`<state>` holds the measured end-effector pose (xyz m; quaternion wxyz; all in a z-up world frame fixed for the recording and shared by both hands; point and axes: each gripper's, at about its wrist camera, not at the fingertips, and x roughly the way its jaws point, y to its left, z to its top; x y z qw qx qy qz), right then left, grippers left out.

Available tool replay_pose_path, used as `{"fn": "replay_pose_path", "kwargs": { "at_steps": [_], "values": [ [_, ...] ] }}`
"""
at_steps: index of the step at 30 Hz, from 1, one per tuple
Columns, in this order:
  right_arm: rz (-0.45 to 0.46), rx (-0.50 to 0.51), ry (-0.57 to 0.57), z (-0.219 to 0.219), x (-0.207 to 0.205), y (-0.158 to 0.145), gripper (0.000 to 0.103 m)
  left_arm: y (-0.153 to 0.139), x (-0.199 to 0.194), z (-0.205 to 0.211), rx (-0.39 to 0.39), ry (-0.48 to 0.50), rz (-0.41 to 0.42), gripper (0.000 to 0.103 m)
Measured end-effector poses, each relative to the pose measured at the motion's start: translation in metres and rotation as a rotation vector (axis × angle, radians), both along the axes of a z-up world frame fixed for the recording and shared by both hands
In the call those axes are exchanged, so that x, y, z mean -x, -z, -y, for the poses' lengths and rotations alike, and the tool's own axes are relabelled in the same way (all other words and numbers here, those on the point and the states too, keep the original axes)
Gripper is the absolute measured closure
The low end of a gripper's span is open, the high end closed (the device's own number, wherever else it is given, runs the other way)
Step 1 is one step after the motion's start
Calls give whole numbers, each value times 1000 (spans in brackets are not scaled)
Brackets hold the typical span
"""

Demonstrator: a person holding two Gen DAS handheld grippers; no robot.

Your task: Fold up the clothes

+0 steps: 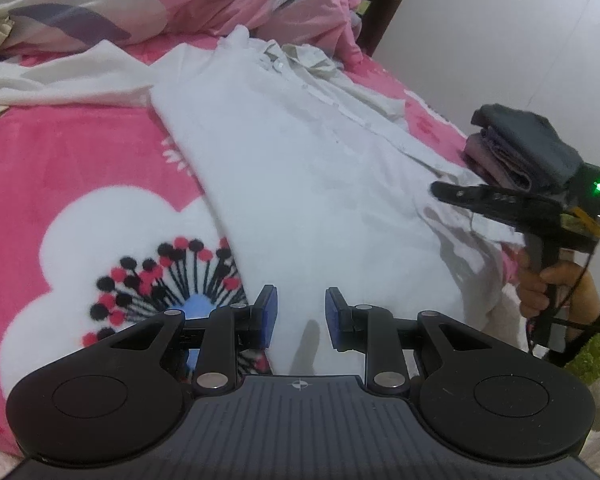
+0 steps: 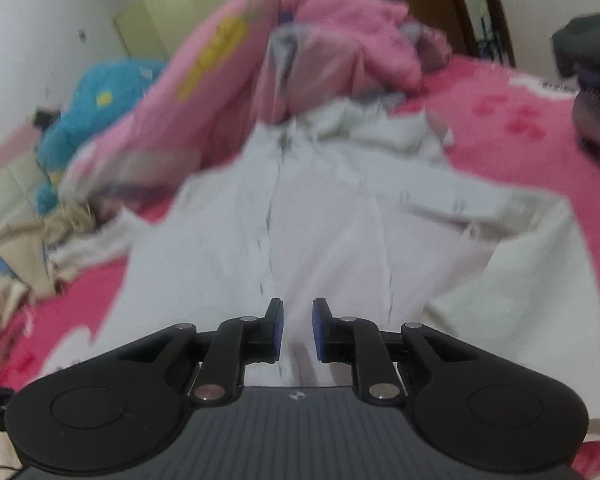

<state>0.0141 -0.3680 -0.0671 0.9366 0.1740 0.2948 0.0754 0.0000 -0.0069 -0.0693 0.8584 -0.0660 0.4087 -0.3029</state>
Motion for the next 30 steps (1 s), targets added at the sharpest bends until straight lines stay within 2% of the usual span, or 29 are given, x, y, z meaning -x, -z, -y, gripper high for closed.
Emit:
{"fn": "replay_pose_path", "kwargs": {
  "at_steps": [4,7,12,17,20,25,26,28,30],
  "values": [
    [-4,-26,110,24,17,-6,84,1,-6,6,11,13,11,77],
    [-37,1,170,38,33,-2,80,7,-10,15,-2,30,-8,77],
    [-42,159,174,33,51,-1,67,10,-12,30,-39,47,-8,77],
    [16,359,159,15,46,-3,66,12,-14,40,-76,52,-2,77],
    [17,415,180,15,42,-1,66,12,-13,43,-85,41,-2,77],
    [59,265,348,50,68,-6,66,11,-11,46,-101,33,-1,77],
    [66,239,371,56,73,-7,63,11,-11,48,-105,34,0,77],
    [74,229,333,60,82,-4,64,11,-12,49,-113,34,1,77],
    [101,295,261,49,88,-3,64,12,-14,52,-118,28,1,77]
  ]
}}
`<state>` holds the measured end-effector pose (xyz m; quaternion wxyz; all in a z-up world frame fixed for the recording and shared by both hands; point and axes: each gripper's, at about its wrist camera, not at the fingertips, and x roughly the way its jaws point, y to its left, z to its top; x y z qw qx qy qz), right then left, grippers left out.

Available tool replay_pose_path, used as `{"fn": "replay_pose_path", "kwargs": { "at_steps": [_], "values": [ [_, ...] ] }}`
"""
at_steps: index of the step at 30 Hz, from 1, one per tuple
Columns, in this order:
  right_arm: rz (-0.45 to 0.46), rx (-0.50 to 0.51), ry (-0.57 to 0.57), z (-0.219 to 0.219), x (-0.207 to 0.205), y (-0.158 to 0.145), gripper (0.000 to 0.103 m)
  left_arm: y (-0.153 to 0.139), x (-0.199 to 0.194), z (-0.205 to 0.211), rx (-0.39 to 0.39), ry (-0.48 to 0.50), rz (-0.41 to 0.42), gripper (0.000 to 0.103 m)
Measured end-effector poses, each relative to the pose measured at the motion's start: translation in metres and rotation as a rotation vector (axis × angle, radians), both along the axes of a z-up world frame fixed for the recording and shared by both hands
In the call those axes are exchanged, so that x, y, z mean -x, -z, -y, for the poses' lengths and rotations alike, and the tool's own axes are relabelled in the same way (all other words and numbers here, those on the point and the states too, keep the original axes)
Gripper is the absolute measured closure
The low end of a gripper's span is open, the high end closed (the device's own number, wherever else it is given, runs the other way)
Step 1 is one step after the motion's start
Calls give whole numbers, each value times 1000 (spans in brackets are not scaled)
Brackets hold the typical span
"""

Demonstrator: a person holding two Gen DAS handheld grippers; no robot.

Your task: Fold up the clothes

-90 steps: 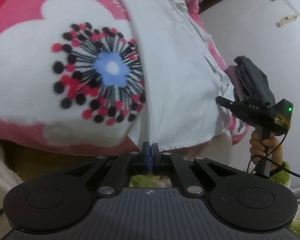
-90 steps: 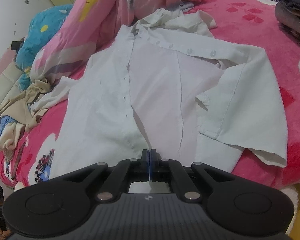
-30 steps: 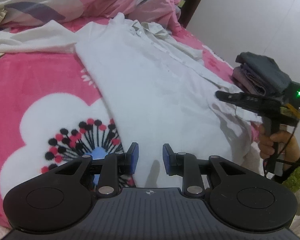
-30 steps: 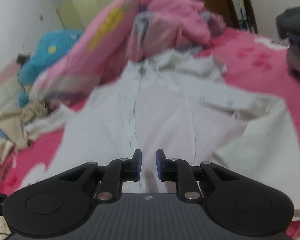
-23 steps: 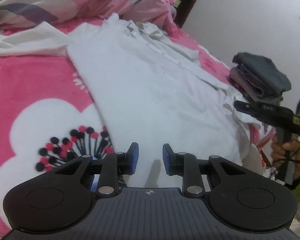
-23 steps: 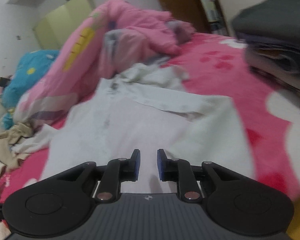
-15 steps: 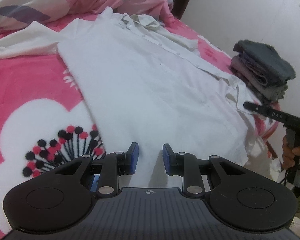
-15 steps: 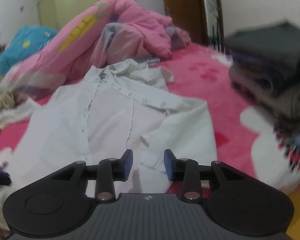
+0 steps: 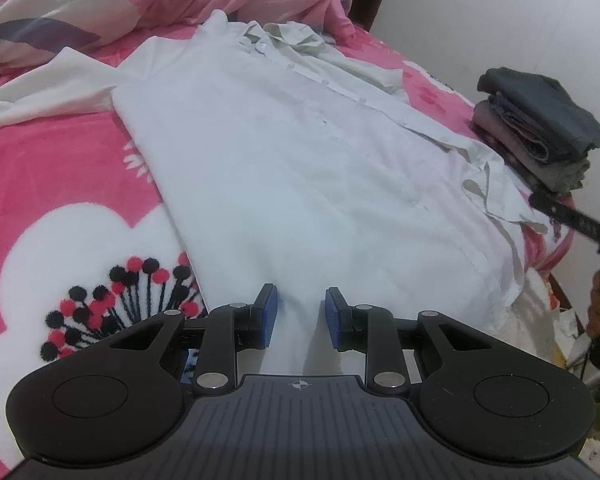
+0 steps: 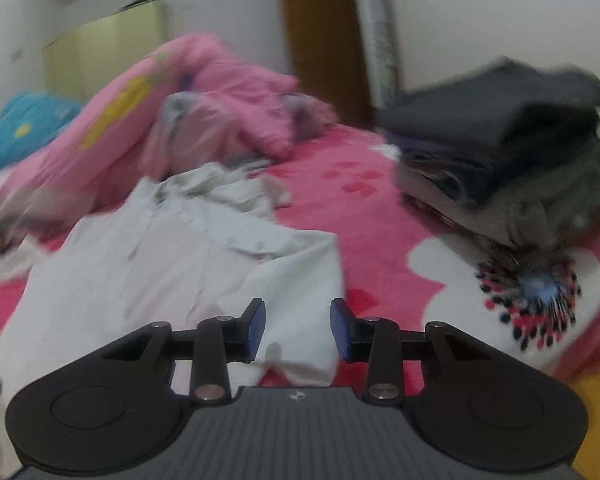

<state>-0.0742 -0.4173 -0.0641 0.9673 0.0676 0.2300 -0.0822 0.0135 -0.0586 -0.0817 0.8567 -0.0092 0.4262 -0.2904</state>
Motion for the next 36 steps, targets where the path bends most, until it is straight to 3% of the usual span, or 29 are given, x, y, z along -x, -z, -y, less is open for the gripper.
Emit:
{"fn": "replay_pose_path", "kwargs": {
  "at_steps": [5,9,11,13,16,21,27,29,32,36],
  "values": [
    [-25,194,-158,-37,-5,9,64,1,0,4,-3,-27,-8,75],
    [-74,203,-179,-37,-21,22,65,-1,3,4,-7,-31,-11,74],
    [-90,188,-180,-35,-29,28,73,-1,3,3,-5,-41,-20,74],
    [-74,92,-151,-20,-28,21,89,-1,4,2,-2,-50,-27,74],
    [-44,-70,-91,6,-24,18,97,1,4,3,-3,-58,-29,74],
    [21,-404,-10,54,-15,21,100,2,5,2,2,-54,-28,72],
    [231,-929,-33,105,9,32,100,4,4,-2,25,-51,-34,72],
    [287,-1010,-43,113,16,33,100,5,4,-3,28,-48,-30,72],
    [305,-1028,-65,117,14,27,101,6,5,-3,27,-44,-24,72],
    [306,-1065,-183,104,-11,10,103,6,6,-5,35,-43,-19,72]
  ]
}}
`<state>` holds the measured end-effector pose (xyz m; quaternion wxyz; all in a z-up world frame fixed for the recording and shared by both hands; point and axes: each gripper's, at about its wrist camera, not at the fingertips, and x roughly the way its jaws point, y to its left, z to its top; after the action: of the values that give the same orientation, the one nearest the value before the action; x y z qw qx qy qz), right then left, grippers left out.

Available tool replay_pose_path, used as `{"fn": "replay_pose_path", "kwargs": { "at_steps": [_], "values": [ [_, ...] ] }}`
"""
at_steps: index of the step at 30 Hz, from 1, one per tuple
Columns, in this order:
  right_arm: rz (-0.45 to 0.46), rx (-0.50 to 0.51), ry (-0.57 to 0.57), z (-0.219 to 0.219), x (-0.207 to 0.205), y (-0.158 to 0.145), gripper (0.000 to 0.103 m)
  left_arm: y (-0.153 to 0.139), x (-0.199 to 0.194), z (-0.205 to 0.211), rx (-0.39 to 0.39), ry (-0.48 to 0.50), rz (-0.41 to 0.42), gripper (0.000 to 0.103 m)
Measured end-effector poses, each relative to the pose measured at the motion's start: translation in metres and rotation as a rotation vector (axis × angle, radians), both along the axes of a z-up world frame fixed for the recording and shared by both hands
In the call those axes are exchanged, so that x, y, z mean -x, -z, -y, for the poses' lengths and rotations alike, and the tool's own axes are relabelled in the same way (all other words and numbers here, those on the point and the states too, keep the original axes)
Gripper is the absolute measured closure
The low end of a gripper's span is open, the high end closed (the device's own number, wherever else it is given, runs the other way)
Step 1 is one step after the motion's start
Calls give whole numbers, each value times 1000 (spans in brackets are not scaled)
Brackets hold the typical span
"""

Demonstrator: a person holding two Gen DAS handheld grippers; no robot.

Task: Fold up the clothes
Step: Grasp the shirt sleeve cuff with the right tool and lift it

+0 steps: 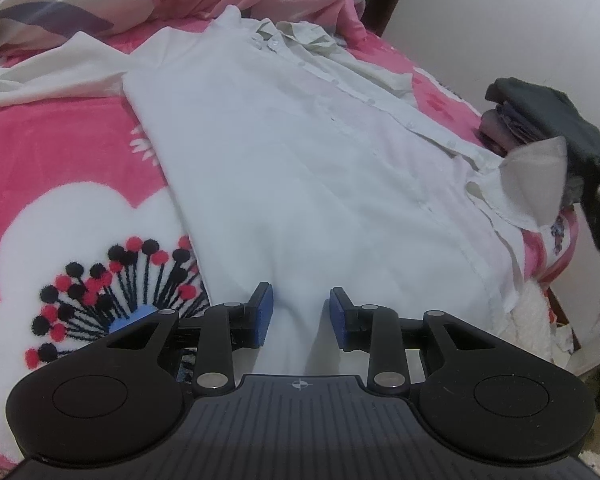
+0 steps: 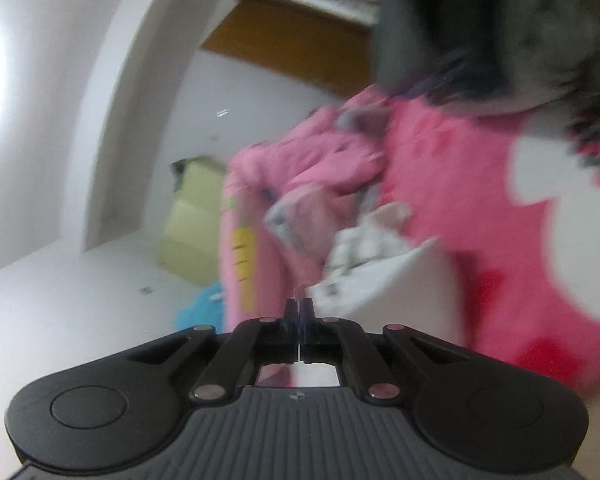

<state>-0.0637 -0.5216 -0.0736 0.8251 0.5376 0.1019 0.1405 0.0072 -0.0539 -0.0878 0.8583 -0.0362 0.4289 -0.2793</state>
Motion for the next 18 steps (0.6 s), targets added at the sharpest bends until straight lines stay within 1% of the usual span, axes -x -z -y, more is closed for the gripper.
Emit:
{"fn": "replay_pose_path", "kwargs": {
  "at_steps": [4,6,7,8,9,10,13,15,16,17,18],
  "values": [
    [90,86,-163,-34,-22,-36,103,1,1,-3,16,-4,-2,72],
    [96,148,-244,-55,-32,-50,103,1,1,-4,25,-7,-3,72],
    [87,198,-261,-64,-34,-56,103,2,1,-5,32,-10,-5,72],
    [72,264,-251,-71,-34,-62,103,2,1,-5,38,-11,-7,72],
    [51,336,-214,-75,-31,-66,102,2,1,-6,44,-12,-9,72],
    [30,412,-172,-79,-27,-70,100,3,1,-7,49,-13,-9,72],
    [-60,715,-16,-95,-8,-69,98,4,1,-7,52,-3,-7,72],
    [-153,920,23,-112,0,-58,92,4,0,-7,54,2,-9,72],
    [-199,1012,25,-121,0,-50,85,4,-1,-8,56,3,-11,72],
    [-240,1105,17,-131,0,-40,80,4,-2,-8,58,4,-14,72],
    [-265,1186,8,-141,-2,-31,74,4,-2,-8,59,5,-15,72]
  ]
}}
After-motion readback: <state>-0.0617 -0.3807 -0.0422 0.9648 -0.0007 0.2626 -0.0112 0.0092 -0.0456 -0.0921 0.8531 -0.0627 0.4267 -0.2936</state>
